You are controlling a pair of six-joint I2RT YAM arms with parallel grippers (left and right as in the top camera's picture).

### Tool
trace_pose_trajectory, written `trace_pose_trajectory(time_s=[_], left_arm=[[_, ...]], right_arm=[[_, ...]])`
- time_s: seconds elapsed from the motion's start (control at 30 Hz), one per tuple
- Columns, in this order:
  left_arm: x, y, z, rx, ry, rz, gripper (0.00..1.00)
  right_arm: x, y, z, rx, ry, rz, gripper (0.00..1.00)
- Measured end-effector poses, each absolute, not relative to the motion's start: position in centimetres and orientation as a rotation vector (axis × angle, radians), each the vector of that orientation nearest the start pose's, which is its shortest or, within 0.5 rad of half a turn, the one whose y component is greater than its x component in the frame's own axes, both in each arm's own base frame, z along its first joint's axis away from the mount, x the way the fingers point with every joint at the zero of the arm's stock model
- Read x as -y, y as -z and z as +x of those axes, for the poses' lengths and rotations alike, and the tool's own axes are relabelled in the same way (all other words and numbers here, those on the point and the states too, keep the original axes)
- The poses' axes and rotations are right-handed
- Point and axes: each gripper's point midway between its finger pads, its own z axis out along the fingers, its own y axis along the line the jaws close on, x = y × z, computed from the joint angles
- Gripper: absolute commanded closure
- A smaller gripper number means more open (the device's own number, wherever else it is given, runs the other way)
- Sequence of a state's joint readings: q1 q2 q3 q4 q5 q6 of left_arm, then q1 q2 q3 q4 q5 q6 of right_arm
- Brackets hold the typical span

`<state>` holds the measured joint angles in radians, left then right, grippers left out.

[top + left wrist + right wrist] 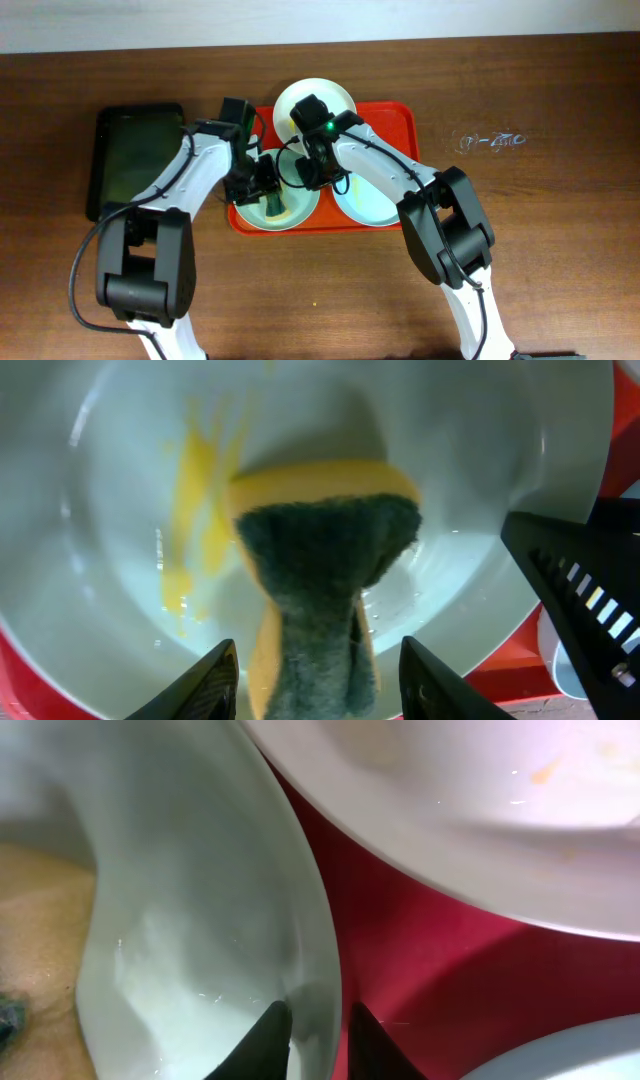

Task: Clean dirty plates on tray and stack at the side
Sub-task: 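Regrasp the sponge with the left gripper and scrub the pale green plate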

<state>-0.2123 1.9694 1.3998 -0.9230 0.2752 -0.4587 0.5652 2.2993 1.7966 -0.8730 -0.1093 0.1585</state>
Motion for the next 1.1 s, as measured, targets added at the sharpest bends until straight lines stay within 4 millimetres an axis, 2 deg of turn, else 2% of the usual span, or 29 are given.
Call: trace_pose_trajectory(time_s=[0.1, 0.3, 0.47, 0.7, 0.77, 0.87, 0.93, 1.1], left_arm=[[13.0, -3.6, 36.5, -3.087, 0.447, -0.365, 0.51], [12.1, -2.6, 36.3, -3.083, 0.375, -0.377, 0.51], [12.0, -1.6, 35.9, -3.084, 0.376, -0.385, 0.62], [12.4, -1.7, 36.5, -3.056, 0.408, -0.378, 0.66], [12.5, -1.7, 36.5, -3.057, 0.408, -0.373, 0.74], [13.0, -1.7, 36.7, -3.044, 0.415, -0.362, 0.81], [13.3, -1.8, 36.8, -3.04, 0.417, -0.351, 1.0], [13.1, -1.5, 36.9, -3.037, 0.368, -0.34, 1.0]], right_arm=[[-27.7, -0.5, 40.1, -2.922, -0.257, -0.619, 0.79], [-27.7, -0.5, 40.1, -2.922, -0.256, -0.62, 0.79], [-27.7, -0.5, 40.1, -2.922, -0.256, -0.619, 0.79], [-27.7, -0.5, 40.1, -2.922, -0.256, -0.62, 0.79], [-27.7, -0.5, 40.1, -2.922, -0.256, -0.619, 0.79], [-27.7, -0.5, 40.1, -2.922, -0.256, -0.619, 0.79], [-27.7, -0.5, 40.1, -2.922, -0.256, -0.619, 0.79], [-27.7, -0.5, 40.1, -2.924, -0.263, -0.614, 0.79]])
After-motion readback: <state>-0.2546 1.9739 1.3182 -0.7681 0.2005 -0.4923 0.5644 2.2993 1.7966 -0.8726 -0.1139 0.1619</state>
